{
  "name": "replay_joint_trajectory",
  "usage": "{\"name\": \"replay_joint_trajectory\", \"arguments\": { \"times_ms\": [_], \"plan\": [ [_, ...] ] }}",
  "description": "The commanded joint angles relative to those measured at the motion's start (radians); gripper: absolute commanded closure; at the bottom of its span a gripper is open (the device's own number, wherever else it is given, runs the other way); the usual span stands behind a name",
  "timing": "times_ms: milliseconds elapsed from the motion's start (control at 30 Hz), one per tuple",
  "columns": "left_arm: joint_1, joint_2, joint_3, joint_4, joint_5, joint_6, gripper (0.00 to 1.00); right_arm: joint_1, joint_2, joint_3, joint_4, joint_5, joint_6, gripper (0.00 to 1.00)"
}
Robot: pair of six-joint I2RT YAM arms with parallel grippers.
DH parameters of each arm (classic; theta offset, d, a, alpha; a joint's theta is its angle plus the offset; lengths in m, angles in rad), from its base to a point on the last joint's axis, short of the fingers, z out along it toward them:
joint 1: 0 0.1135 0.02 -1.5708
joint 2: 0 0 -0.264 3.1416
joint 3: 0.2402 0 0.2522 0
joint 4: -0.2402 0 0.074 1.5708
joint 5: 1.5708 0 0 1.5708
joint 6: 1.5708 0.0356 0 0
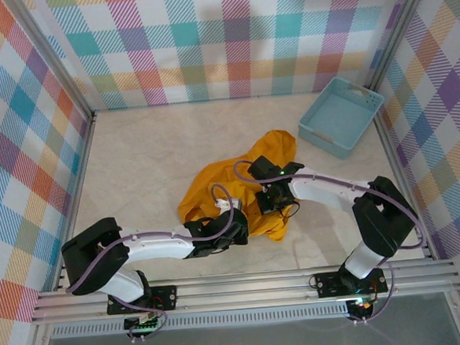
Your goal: Fold the inside-out t-shirt
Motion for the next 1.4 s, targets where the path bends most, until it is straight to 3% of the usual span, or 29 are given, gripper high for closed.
{"name": "replay_joint_trajectory", "arguments": {
  "times_ms": [0,133,400,567,833,967,1167,1367],
  "plan": [
    [-0.01,0.005,-0.029,-0.06,0.017,-0.014,0.93,-0.002,-0.13,-0.048,0.022,0.056,0.012,1.0],
    [-0.01,-0.003,-0.043,-0.059,0.016,-0.006,0.87,-0.002,-0.2,-0.103,0.09,-0.043,-0.012,1.0],
    [-0.01,0.028,-0.022,-0.06,0.032,0.003,0.83,-0.001,-0.243,-0.08,0.141,-0.115,-0.006,1.0],
    [-0.01,-0.103,-0.043,-0.113,-0.04,0.015,0.58,-0.003,-0.385,-0.125,0.249,-0.266,-0.03,1.0],
    [0.019,-0.305,0.015,-0.145,-0.099,0.101,0.33,-0.003,-0.55,-0.282,0.341,-0.308,-0.036,1.0],
    [0.067,-0.18,0.113,-0.2,-0.057,0.128,0.36,-0.003,-0.59,-0.322,0.313,-0.21,-0.021,1.0],
    [0.068,0.057,0.28,-0.314,-0.025,0.15,0.43,-0.005,-0.58,-0.381,0.29,-0.121,0.022,1.0],
    [0.07,0.163,0.317,-0.363,-0.027,0.126,0.53,-0.005,-0.555,-0.403,0.27,-0.032,0.047,1.0]
  ]
}}
